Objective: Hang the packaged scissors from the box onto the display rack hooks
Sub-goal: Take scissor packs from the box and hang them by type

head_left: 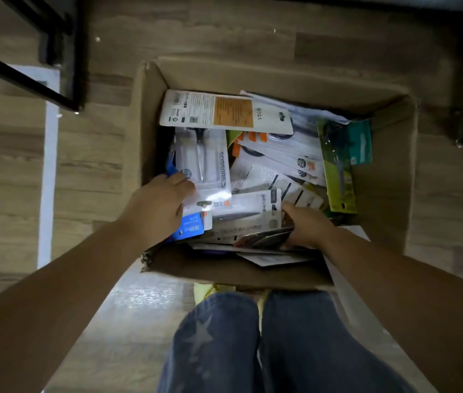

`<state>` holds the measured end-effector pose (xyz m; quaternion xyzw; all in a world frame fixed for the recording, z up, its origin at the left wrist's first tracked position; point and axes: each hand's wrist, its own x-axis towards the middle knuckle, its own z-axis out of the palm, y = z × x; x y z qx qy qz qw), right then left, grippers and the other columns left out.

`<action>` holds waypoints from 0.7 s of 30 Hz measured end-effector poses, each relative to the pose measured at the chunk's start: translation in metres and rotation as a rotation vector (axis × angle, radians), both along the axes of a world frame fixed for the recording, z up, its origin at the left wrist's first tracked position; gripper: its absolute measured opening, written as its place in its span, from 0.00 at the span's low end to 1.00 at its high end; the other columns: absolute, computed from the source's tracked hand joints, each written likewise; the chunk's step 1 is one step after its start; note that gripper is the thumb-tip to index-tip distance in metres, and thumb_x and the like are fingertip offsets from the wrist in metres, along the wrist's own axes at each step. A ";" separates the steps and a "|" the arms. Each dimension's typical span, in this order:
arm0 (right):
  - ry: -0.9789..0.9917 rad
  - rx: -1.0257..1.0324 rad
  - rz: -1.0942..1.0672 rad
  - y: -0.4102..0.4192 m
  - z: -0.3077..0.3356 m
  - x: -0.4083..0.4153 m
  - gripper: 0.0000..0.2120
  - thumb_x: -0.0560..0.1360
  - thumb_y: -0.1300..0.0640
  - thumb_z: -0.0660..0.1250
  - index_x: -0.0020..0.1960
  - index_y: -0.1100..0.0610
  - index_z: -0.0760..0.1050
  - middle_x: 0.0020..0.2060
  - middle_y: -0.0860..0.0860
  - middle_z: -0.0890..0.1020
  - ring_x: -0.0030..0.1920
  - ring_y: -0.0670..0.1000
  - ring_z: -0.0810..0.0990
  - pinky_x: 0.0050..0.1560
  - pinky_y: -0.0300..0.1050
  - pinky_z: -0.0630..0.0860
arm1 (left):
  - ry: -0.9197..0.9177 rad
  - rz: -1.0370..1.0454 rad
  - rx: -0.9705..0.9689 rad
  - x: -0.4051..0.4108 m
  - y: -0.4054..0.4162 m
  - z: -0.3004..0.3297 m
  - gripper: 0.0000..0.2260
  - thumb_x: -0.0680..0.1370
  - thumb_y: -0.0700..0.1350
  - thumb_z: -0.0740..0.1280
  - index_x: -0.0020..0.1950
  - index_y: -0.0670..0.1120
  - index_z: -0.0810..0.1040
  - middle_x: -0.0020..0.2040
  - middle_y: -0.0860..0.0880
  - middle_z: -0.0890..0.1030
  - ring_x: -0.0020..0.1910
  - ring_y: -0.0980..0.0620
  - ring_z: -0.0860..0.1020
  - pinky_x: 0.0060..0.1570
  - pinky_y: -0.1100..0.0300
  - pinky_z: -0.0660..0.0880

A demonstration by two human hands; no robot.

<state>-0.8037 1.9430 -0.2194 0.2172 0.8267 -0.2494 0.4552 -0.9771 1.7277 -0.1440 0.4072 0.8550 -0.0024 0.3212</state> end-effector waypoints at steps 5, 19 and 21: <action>0.083 0.021 0.032 -0.008 0.001 -0.003 0.30 0.63 0.47 0.76 0.61 0.52 0.70 0.58 0.52 0.74 0.57 0.54 0.73 0.53 0.47 0.70 | -0.030 0.033 0.026 0.008 0.000 0.000 0.17 0.76 0.36 0.62 0.64 0.45 0.72 0.65 0.47 0.71 0.55 0.45 0.74 0.53 0.52 0.73; 0.158 -0.199 -0.420 -0.010 0.010 -0.025 0.22 0.63 0.60 0.78 0.56 0.53 0.80 0.50 0.51 0.83 0.51 0.51 0.79 0.57 0.47 0.73 | -0.007 0.077 0.052 0.013 -0.004 -0.006 0.19 0.75 0.38 0.64 0.67 0.45 0.70 0.66 0.47 0.71 0.57 0.47 0.73 0.56 0.54 0.73; 0.193 -0.198 -0.423 -0.004 0.017 -0.033 0.21 0.63 0.61 0.77 0.55 0.55 0.80 0.50 0.52 0.83 0.49 0.51 0.79 0.58 0.47 0.73 | -0.024 0.087 0.045 0.012 -0.005 -0.004 0.19 0.76 0.38 0.64 0.67 0.46 0.70 0.66 0.48 0.70 0.57 0.48 0.73 0.56 0.54 0.73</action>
